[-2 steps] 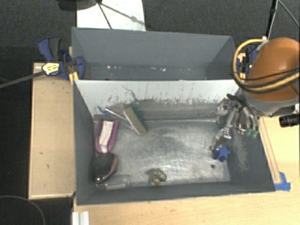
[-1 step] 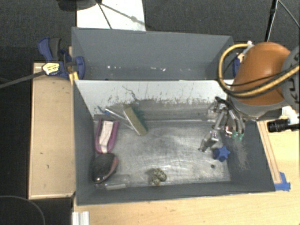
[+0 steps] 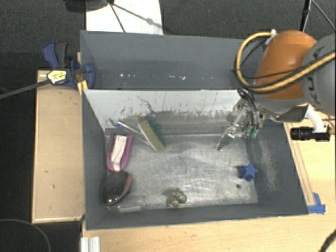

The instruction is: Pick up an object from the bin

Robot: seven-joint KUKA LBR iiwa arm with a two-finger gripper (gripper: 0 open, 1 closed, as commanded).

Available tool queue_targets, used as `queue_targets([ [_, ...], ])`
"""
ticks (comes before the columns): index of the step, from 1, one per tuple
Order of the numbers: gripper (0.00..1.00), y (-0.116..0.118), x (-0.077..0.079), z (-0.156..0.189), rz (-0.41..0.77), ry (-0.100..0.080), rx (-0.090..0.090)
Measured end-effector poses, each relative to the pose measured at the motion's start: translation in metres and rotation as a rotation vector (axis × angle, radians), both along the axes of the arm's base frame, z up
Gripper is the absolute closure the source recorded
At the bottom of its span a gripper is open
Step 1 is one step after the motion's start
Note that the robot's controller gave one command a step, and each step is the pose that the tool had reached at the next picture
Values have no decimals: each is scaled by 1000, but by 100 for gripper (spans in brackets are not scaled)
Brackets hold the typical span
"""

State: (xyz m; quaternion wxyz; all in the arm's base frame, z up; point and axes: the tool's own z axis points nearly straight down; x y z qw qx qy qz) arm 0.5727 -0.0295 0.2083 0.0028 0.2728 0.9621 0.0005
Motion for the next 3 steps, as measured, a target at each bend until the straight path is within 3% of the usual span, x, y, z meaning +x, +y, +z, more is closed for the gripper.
queue_targets([
  [1, 0, 1, -88, 19, 38, 8, 1],
  [2, 0, -8, -79, 12, 84, 3, -1],
  [3, 0, -53, -86, -83, 140, 12, 0],
])
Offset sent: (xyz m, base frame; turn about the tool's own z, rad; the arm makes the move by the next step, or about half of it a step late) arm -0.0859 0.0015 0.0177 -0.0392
